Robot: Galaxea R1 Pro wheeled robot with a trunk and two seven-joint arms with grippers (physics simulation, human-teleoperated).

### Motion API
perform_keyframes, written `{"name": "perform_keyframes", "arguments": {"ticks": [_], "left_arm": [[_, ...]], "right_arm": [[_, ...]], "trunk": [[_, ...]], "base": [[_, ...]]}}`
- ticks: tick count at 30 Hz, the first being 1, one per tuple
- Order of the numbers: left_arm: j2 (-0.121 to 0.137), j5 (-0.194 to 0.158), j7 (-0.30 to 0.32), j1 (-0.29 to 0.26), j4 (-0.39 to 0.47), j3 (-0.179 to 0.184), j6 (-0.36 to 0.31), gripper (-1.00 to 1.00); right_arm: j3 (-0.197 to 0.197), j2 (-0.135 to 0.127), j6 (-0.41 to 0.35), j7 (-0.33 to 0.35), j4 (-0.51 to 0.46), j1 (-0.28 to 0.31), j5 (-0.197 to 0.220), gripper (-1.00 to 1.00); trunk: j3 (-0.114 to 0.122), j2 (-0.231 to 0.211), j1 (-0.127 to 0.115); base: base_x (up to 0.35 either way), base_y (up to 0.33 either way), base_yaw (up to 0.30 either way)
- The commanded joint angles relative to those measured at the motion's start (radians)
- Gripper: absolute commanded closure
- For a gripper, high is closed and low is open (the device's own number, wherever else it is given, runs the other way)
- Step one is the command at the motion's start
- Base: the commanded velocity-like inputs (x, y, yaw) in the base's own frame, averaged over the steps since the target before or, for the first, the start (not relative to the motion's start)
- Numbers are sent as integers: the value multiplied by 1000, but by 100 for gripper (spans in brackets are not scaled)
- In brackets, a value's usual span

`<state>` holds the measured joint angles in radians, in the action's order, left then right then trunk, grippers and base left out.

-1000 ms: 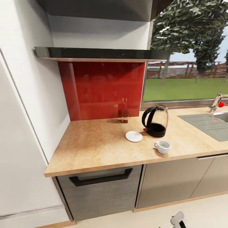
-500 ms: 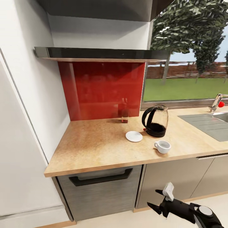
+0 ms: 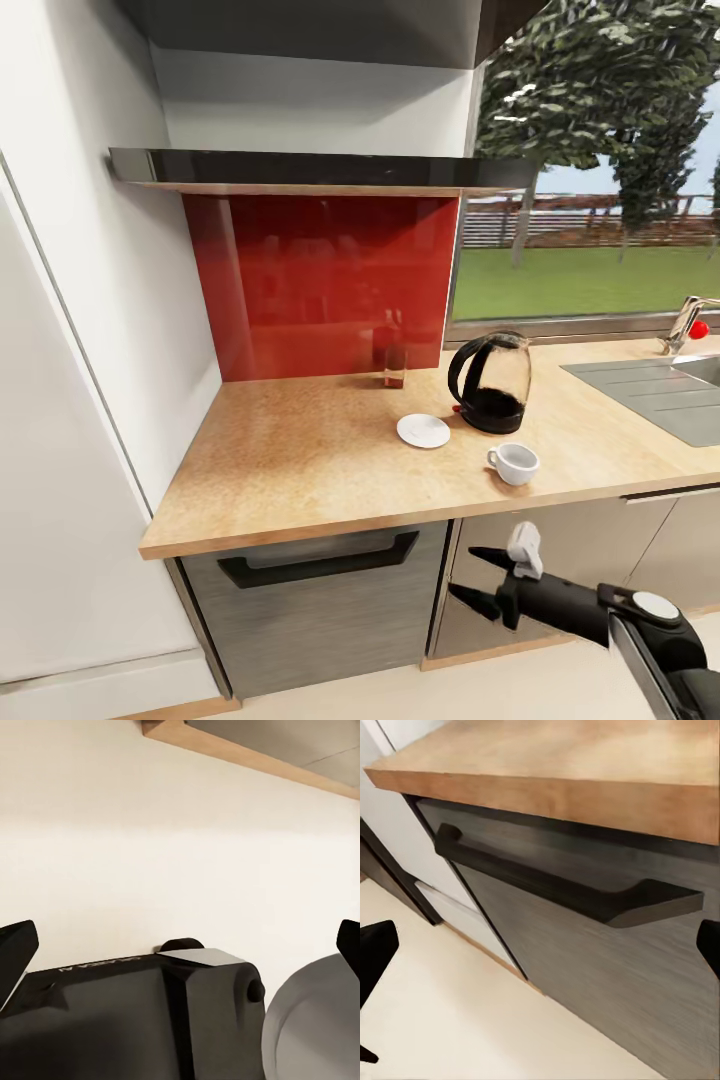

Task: Set up a coffee station on the kitchen countertop: keep the coffee maker on the countertop, move the bottle of coffee from the kitchen shelf to the counter next to the coffee maker, place a paper coffee filter on top of the coffee maker, put the saucer next to the coffee maker with the coffee cup on the saucer, and place the electric kettle next to the coffee maker.

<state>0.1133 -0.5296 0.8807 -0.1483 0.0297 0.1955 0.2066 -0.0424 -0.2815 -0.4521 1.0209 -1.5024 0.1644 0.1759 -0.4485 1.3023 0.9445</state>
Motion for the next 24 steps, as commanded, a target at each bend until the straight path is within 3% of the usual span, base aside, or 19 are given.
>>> {"name": "perform_keyframes", "arguments": {"ticks": [1,5,6,8,10,12,13,14,15,16,19,21,22,24], "left_arm": [[0,-6,1,-1,-1,8,7,-100],[0,-6,1,-1,-1,8,7,-100],[0,-6,1,-1,-1,8,7,-100],[0,-6,1,0,-1,8,7,-100],[0,-6,1,-1,-1,8,7,-100],[1,-6,1,-1,-1,8,7,-100],[0,-6,1,-1,-1,8,7,-100],[0,-6,1,-1,-1,8,7,-100],[0,-6,1,-1,-1,8,7,-100],[1,-6,1,-1,-1,7,7,-100],[1,-6,1,0,-1,7,7,-100],[1,-7,1,0,-1,7,7,-100],[2,-7,1,0,-1,7,7,-100],[2,-6,1,0,-1,7,6,-100]], "right_arm": [[0,0,-17,2,-7,7,11,-100],[-1,1,-72,2,-31,56,29,-100],[-1,2,-116,2,-36,99,48,-100],[0,29,-207,-1,-41,209,75,-100],[3,87,-291,-26,-42,328,80,-100],[3,97,-299,-36,-42,345,80,-100],[4,111,-308,-53,-41,363,80,-100],[5,143,-326,-95,-41,396,80,-100],[5,143,-326,-95,-41,396,80,-100],[7,174,-341,-141,-40,425,79,-100],[12,222,-354,-225,-35,460,77,-100],[44,281,-361,-371,-28,495,75,-100],[95,320,-362,-544,-13,521,75,-100],[130,346,-361,-662,10,546,77,-100]], "trunk": [[-1,1,0],[-1,1,0],[-1,1,0],[-1,1,0],[-1,1,0],[-1,1,0],[-1,1,0],[-1,1,0],[-1,1,0],[-1,1,0],[-1,1,0],[-1,1,0],[-1,1,0],[-1,1,0]], "base": [[0,0,0],[0,0,0],[0,0,0],[0,0,0],[0,0,0],[0,0,0],[0,0,0],[0,0,0],[0,0,0],[0,0,0],[0,0,0],[0,0,0],[0,0,0],[0,0,0]]}}
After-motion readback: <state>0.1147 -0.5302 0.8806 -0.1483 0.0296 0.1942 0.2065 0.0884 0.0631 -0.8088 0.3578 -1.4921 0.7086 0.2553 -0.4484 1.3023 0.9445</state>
